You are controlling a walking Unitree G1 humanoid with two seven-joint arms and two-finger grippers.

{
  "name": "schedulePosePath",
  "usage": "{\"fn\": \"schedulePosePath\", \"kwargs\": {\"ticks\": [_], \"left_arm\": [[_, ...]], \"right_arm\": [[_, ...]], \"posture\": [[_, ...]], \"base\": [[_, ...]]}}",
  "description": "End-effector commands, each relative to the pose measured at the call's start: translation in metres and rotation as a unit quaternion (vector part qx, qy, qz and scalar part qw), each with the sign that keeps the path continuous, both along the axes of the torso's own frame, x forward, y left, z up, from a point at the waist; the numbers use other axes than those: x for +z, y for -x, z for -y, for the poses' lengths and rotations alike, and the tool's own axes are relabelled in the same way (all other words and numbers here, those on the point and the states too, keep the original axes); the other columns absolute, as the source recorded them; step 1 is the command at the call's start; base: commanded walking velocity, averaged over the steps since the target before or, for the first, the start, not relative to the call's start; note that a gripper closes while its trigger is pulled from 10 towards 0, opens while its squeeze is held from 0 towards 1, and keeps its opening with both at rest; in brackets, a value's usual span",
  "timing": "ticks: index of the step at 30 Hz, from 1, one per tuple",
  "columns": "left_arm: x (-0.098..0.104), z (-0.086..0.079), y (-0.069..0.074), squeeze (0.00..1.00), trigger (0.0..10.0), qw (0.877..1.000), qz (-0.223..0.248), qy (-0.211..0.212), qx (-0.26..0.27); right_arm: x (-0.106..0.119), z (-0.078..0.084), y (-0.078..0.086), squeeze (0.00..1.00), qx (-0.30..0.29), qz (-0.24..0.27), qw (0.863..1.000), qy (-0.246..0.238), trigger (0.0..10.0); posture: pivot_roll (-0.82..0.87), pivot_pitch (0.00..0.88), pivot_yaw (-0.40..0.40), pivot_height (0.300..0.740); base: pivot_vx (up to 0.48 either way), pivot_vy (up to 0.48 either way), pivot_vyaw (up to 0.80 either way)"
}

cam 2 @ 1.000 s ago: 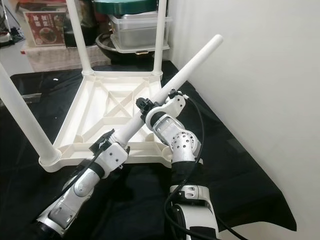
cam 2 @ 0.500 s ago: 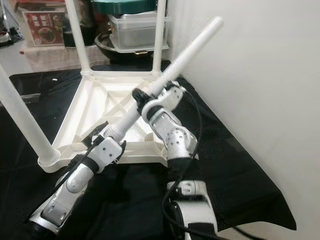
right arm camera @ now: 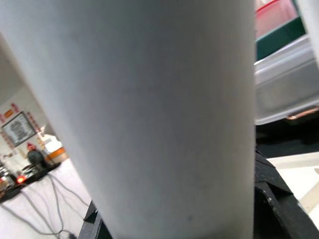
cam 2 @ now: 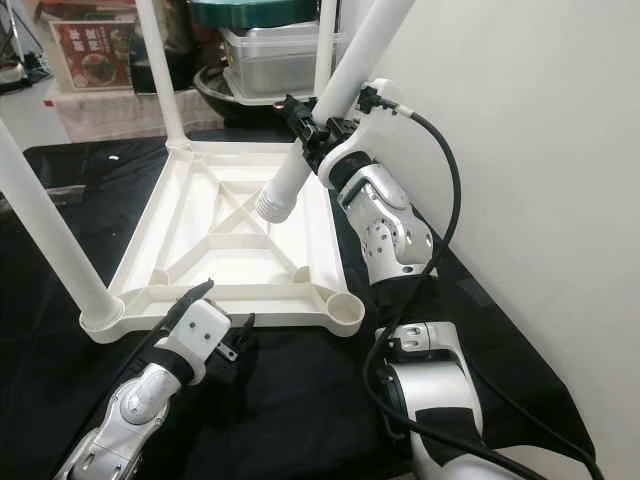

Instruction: Building children table

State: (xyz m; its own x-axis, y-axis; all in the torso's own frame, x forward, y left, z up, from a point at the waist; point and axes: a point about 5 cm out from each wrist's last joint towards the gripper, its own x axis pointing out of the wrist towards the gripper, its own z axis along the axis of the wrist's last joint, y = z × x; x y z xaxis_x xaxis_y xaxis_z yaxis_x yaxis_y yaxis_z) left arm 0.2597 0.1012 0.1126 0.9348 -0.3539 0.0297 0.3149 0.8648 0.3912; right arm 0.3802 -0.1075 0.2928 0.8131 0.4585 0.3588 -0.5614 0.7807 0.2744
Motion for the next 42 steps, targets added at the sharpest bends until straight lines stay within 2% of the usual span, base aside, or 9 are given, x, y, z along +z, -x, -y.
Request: {"fn": "schedulePosePath", "kwargs": {"ticks": [1,2,3,4,14,24,26,32,42], "left_arm": [[0.001,0.001,0.001,0.00,10.0,1.000,-0.011,0.025,0.007],[0.001,0.001,0.001,0.00,10.0,1.000,-0.011,0.025,0.007],[0.003,0.000,0.000,0.00,10.0,0.999,-0.012,0.032,0.008],[0.004,-0.002,0.000,0.00,10.0,0.999,-0.013,0.038,0.010],[0.005,-0.015,0.000,0.00,10.0,0.999,-0.017,0.042,0.029],[0.010,-0.008,0.004,0.00,10.0,0.995,-0.037,0.084,-0.033],[0.018,-0.011,0.005,0.00,10.0,0.991,-0.039,0.107,-0.069],[0.032,-0.024,0.005,0.00,10.0,0.987,-0.036,0.114,-0.110],[0.027,-0.027,0.016,0.00,10.0,0.979,-0.070,0.126,-0.144]], "right_arm": [[0.006,-0.011,0.004,0.00,0.032,0.028,0.999,0.010,0.0],[0.006,-0.011,0.004,0.00,0.032,0.028,0.999,0.010,0.0],[0.002,-0.015,0.005,0.00,0.036,0.020,0.999,0.022,9.1],[-0.001,-0.016,0.004,0.00,0.036,0.014,0.999,0.022,10.0],[-0.004,-0.012,-0.003,0.00,0.006,-0.004,1.000,0.019,10.0],[0.001,-0.033,0.022,0.00,0.148,0.066,0.987,-0.001,10.0],[0.001,-0.041,0.038,0.00,0.229,0.097,0.969,-0.005,10.0],[-0.007,-0.050,0.057,0.00,0.341,0.117,0.932,0.031,10.0],[-0.018,-0.038,0.066,0.00,0.429,0.115,0.891,0.089,10.0]], "posture": [[0.10,0.000,-0.058,0.740],[0.10,0.000,-0.058,0.740],[0.10,0.000,-0.058,0.740],[0.10,0.000,-0.056,0.740],[0.09,0.000,-0.058,0.740],[0.08,0.000,-0.052,0.740],[0.08,0.000,-0.046,0.740],[0.09,0.000,-0.046,0.740],[0.09,0.000,-0.056,0.740]], "base": [[0.000,0.000,0.00],[0.000,0.000,0.00],[0.000,0.000,0.00],[0.000,0.000,0.00],[0.000,0.000,0.00],[0.000,0.000,0.00],[0.000,0.000,0.00],[0.000,0.000,0.00],[0.000,0.000,0.00]]}}
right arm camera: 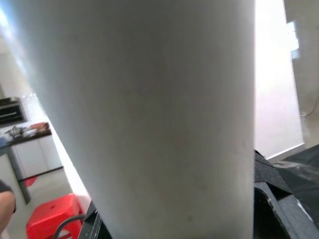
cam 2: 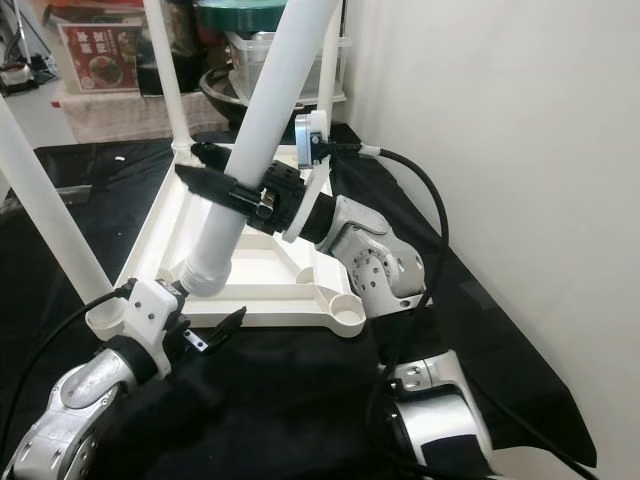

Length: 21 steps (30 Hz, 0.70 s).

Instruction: Building children table

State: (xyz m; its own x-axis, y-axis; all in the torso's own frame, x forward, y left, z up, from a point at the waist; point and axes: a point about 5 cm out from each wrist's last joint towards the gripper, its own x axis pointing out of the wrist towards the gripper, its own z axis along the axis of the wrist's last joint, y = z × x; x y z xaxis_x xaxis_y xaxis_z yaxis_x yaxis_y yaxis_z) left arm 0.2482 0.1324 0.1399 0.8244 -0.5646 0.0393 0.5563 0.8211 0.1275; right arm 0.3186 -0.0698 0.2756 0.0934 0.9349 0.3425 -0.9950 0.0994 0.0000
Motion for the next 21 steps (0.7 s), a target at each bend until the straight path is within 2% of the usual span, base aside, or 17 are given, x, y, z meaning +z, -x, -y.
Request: {"fn": "schedulePosePath", "kwargs": {"ticks": [1,5,7,8,9,10,13,21], "left_arm": [[0.000,0.004,0.005,0.00,10.0,1.000,-0.009,0.003,-0.023],[0.000,0.007,0.007,0.00,10.0,0.999,-0.013,0.006,-0.034],[0.004,0.016,0.014,0.00,10.0,0.996,-0.023,0.014,-0.084],[0.004,0.016,0.014,0.00,10.0,0.996,-0.023,0.014,-0.084],[0.007,0.021,0.019,0.00,10.0,0.992,-0.027,0.017,-0.118],[0.007,0.021,0.019,0.00,10.0,0.992,-0.027,0.017,-0.118],[0.013,0.026,0.028,0.00,10.0,0.985,-0.035,0.011,-0.171],[0.010,0.022,0.027,0.00,10.0,0.984,-0.043,-0.001,-0.170]], "right_arm": [[-0.001,0.000,0.004,0.00,0.022,0.005,1.000,0.007,10.0],[-0.003,0.000,0.005,0.00,0.027,0.004,1.000,0.013,10.0],[-0.010,-0.003,0.005,0.00,0.031,0.002,0.999,0.024,10.0],[-0.010,-0.003,0.005,0.00,0.031,0.002,0.999,0.024,10.0],[-0.013,-0.005,0.005,0.00,0.034,0.000,0.999,0.030,10.0],[-0.013,-0.005,0.005,0.00,0.034,0.000,0.999,0.030,10.0],[-0.018,-0.009,0.009,0.00,0.057,-0.006,0.998,0.040,10.0],[-0.021,-0.007,0.016,0.00,0.087,-0.009,0.995,0.055,10.0]], "posture": [[0.09,0.000,-0.056,0.740],[0.09,0.000,-0.057,0.740],[0.10,0.000,-0.056,0.740],[0.10,0.000,-0.056,0.740],[0.10,0.000,-0.056,0.740],[0.10,0.000,-0.056,0.740],[0.10,0.000,-0.050,0.740],[0.09,0.000,-0.047,0.740]], "base": [[0.000,0.000,0.00],[0.000,0.000,0.00],[0.000,0.000,0.00],[0.000,0.000,0.00],[0.000,0.000,0.00],[0.000,0.000,0.00],[0.000,0.000,0.00],[0.000,0.000,0.00]]}}
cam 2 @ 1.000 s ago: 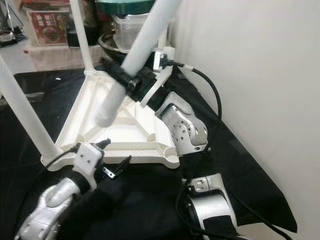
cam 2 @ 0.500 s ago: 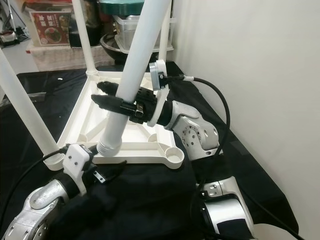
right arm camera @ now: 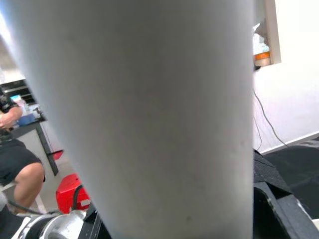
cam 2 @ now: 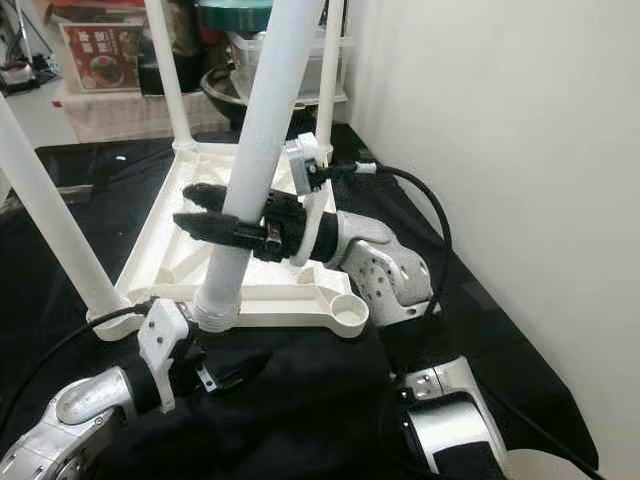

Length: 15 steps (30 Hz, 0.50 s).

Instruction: Building children table

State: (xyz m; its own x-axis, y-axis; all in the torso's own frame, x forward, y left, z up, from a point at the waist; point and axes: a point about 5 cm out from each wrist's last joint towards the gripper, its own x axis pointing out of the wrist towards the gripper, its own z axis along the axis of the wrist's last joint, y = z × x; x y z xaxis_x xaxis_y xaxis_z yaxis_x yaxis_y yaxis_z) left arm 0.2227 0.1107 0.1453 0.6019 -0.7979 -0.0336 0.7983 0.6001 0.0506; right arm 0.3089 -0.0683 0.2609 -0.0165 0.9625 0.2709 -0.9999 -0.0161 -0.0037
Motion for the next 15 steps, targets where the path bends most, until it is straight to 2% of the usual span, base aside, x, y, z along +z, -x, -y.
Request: {"fn": "schedulePosePath", "kwargs": {"ticks": [1,7,15], "left_arm": [[0.005,0.000,0.002,0.00,10.0,1.000,0.010,-0.002,-0.009],[-0.005,0.000,0.005,0.00,10.0,1.000,-0.010,-0.016,-0.009],[-0.006,0.001,0.007,0.00,10.0,0.999,-0.021,-0.019,-0.015]], "right_arm": [[-0.007,-0.005,0.006,0.00,0.029,-0.009,0.999,0.018,10.0],[0.000,0.004,0.006,0.00,0.045,-0.013,0.999,0.019,10.0],[0.008,0.013,0.001,0.00,0.043,-0.003,0.999,0.024,10.0]], "posture": [[0.09,0.000,-0.047,0.740],[0.09,0.000,-0.049,0.740],[0.09,0.000,-0.050,0.740]], "base": [[0.000,0.000,0.00],[0.000,0.000,0.00],[0.000,0.000,0.00]]}}
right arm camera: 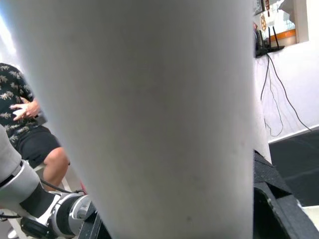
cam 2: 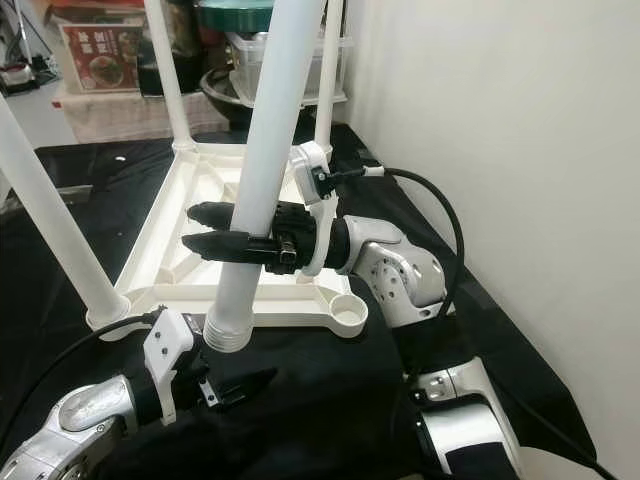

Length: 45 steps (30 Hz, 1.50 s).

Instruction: Building children table

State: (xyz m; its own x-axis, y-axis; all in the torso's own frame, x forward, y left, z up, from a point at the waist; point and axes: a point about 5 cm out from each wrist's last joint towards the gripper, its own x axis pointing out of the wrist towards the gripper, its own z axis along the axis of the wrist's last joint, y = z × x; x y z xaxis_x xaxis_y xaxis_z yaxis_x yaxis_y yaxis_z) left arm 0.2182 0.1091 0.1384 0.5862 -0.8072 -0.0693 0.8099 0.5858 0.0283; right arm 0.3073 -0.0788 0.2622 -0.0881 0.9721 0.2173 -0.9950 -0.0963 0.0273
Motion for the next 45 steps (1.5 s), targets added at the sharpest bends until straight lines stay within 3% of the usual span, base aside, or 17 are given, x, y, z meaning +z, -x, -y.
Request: {"fn": "schedulePosePath", "kwargs": {"ticks": [1,2,8,24,32,45], "left_arm": [[0.001,-0.001,0.002,0.00,10.0,1.000,-0.002,-0.011,-0.007],[0.001,0.000,0.003,0.00,10.0,1.000,-0.004,-0.011,-0.012],[0.000,0.001,0.004,0.00,10.0,1.000,-0.007,-0.011,-0.017],[-0.008,-0.005,0.004,0.00,10.0,0.999,-0.013,-0.032,0.000],[-0.001,-0.002,-0.006,0.00,10.0,1.000,0.003,-0.019,0.008],[0.006,0.006,-0.016,0.00,10.0,1.000,0.026,0.004,0.015]], "right_arm": [[0.006,0.002,0.000,0.00,0.003,0.010,1.000,-0.005,10.0],[0.010,0.005,-0.010,0.00,-0.031,0.020,0.999,-0.004,10.0],[0.016,0.010,-0.021,0.00,-0.067,0.024,0.997,-0.009,10.0],[0.006,0.012,-0.005,0.00,0.013,0.018,1.000,0.020,10.0],[-0.007,-0.006,0.013,0.00,0.058,-0.005,0.998,0.022,10.0],[-0.014,-0.018,0.024,0.00,0.077,-0.025,0.997,0.011,10.0]], "posture": [[0.09,0.000,-0.050,0.740],[0.09,0.000,-0.049,0.740],[0.09,0.000,-0.049,0.740],[0.08,0.000,-0.051,0.740],[0.08,0.000,-0.053,0.740],[0.07,0.000,-0.054,0.740]], "base": [[0.000,0.000,0.00],[0.000,0.000,0.00],[0.000,0.000,0.00],[0.000,0.000,0.00],[0.000,0.000,0.00],[0.000,0.000,0.00]]}}
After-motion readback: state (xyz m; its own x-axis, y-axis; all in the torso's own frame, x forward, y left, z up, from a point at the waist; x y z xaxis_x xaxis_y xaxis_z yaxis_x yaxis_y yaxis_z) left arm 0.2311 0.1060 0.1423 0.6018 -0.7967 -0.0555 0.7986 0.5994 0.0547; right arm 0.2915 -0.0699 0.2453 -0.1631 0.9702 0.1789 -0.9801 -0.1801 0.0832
